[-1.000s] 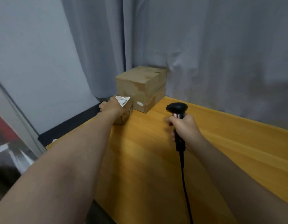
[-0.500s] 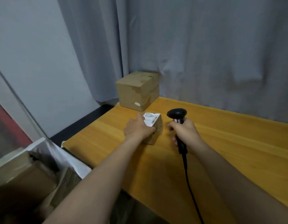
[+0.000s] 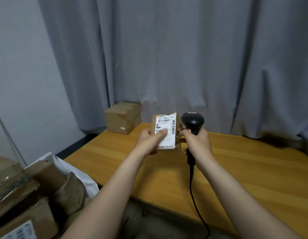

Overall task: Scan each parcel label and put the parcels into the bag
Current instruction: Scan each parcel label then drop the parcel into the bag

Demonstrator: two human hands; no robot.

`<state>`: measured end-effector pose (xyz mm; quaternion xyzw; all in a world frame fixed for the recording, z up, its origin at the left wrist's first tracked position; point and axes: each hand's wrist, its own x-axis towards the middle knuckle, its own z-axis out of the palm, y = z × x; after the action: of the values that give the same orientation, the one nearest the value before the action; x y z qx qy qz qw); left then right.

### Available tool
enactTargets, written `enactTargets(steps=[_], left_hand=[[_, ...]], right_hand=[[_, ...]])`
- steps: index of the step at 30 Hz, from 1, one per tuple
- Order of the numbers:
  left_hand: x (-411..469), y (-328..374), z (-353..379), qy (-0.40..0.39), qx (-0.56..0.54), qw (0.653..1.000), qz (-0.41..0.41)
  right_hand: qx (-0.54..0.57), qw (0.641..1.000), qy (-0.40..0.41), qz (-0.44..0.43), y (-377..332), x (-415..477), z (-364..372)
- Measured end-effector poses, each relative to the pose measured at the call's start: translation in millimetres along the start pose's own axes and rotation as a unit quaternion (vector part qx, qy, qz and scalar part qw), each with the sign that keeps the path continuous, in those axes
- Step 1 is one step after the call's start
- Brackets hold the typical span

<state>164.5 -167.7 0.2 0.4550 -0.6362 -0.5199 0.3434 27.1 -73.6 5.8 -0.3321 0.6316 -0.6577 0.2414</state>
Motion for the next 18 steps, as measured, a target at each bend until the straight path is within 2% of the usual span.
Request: enactTargets(steps=[4,8,14,18], left_hand=[[-41.0,3.3,-7.2,-0.087,-0.032,0.996,-0.01],[-66.6,-3.2,-16.0,-0.123,-0.028,0.992,0.024],[-78.0,-11.7,-24.7,-0.011,-0.031,0.997,0.074],[-79.5,-19.6,-28.5,0.091,-0.007,0.99,0.111]], right_hand=[[-0.001,1.0,0.002,-0.004,-9.3,-29.7,-32.3],[0.027,1.0,-0.013,0.009,-6.4,-50.2,-46.7],[0.016,0.999,-0.031,-0.004,-13.3,-76.8,-48.9],[0.009,0.986,-0.165,0.015,-31.1,-101.9,-46.2]])
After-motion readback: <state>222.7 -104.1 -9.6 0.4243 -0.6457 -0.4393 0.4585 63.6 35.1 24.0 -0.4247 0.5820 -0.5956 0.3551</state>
